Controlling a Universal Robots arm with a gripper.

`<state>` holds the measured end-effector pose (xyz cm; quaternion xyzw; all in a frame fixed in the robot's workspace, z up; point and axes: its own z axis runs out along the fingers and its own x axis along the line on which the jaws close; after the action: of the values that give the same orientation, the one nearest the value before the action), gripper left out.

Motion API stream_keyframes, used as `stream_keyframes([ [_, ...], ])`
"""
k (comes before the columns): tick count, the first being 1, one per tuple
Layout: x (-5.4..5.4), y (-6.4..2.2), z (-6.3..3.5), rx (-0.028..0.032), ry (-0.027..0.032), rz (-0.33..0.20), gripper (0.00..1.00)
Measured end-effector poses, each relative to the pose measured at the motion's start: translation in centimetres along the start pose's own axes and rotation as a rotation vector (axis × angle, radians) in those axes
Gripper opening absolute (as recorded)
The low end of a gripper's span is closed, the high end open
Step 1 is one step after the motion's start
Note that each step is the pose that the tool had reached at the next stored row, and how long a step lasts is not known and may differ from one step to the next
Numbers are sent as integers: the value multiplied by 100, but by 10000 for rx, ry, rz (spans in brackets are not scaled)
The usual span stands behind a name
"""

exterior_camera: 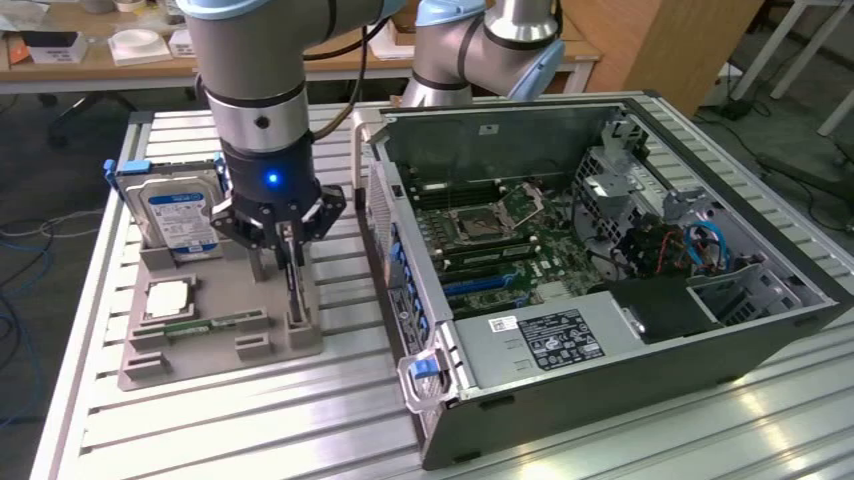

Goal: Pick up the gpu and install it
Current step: 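Pick up the gpu and move the gpu toward the slot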

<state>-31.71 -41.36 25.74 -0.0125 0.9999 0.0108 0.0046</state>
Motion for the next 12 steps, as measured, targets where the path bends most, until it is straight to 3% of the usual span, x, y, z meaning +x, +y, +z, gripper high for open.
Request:
stream_keyframes([
  [12, -2, 4, -192, 1, -4, 0, 26],
])
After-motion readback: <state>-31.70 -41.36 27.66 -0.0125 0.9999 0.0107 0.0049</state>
